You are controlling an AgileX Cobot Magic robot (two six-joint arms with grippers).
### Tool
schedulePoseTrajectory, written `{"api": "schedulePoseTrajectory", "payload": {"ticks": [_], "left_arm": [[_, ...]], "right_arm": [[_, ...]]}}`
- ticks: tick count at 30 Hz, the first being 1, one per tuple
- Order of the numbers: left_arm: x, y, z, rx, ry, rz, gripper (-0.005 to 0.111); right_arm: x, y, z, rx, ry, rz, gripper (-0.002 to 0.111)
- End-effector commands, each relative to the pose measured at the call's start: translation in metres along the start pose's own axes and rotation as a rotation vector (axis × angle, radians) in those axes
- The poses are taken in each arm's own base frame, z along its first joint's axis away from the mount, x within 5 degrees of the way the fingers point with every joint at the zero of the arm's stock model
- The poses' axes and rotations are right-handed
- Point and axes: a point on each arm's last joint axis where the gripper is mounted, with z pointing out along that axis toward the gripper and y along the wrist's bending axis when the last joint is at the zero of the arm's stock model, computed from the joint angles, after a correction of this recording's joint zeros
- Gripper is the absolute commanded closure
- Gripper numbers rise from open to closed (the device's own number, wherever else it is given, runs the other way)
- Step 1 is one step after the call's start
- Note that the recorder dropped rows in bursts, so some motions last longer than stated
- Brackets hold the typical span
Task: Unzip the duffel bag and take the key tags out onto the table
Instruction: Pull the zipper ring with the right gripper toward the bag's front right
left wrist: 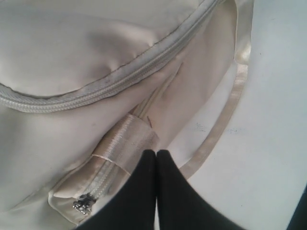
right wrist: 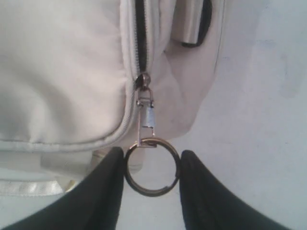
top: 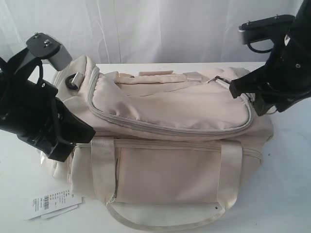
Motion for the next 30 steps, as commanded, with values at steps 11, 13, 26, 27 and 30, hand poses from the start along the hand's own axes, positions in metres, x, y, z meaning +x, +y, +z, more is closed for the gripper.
{"api": "schedulePoseTrajectory", "payload": {"ticks": [11,13,26,27,30], "left_arm": [[-0.001,-0.003,0.000,0.026,0.003,0.009,0.107],[-0.001,-0.003,0.000,0.026,0.003,0.009,0.107],[-0.001,-0.003,0.000,0.026,0.003,0.009,0.107],[-0.001,-0.003,0.000,0.026,0.003,0.009,0.107],[-0.001,-0.003,0.000,0.026,0.003,0.009,0.107]], "right_arm": [[0.028,0.013,0.009,-0.170,0.048,-0.040,0.108],[0.031,0.015,0.011,-0.190,0.052,-0.044,0.108],[0.041,0.031,0.021,-0.364,0.086,-0.081,0.108],[0.042,0.033,0.022,-0.381,0.087,-0.081,0.108],[0.042,0.036,0.022,-0.416,0.083,-0.088,0.108]]}}
